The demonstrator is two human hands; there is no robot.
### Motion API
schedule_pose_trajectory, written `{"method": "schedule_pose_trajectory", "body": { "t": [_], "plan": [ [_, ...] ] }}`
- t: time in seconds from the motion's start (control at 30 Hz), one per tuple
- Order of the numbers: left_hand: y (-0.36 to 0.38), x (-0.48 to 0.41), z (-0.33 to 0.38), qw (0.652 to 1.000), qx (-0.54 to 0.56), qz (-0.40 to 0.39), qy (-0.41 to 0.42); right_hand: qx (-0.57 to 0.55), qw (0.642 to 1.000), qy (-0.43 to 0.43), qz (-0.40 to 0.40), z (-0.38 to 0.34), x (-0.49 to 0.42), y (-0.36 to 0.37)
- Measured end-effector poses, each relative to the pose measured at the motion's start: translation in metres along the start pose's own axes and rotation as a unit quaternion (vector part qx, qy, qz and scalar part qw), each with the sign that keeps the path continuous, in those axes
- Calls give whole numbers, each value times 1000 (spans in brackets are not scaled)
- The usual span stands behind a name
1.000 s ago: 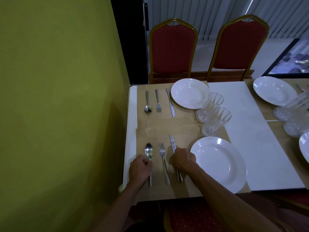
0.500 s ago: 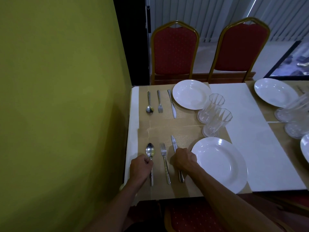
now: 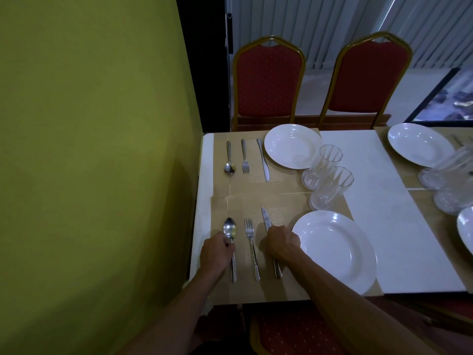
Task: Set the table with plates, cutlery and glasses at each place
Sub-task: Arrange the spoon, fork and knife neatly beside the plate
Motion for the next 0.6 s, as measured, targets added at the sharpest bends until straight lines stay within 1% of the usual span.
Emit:
{"method": "schedule_pose_trajectory", "body": {
  "t": [0.33, 0.6],
  "plan": [
    [-2, 2, 3, 1000, 0, 14, 24, 37, 999, -13, -10, 2, 2, 1],
    [0, 3, 4, 1000, 7, 10, 22, 70, 997, -42, 12, -1, 7, -6]
  ]
}}
Point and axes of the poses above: each hand's wrist, its own x-axis away from the middle knuckle, its own y-axis out of the palm, z = x × y, the point moved 9 cm from there along -x, towards the middle knuckle, and after that the axes turned 13 degrees about z, right-handed, at the moved point
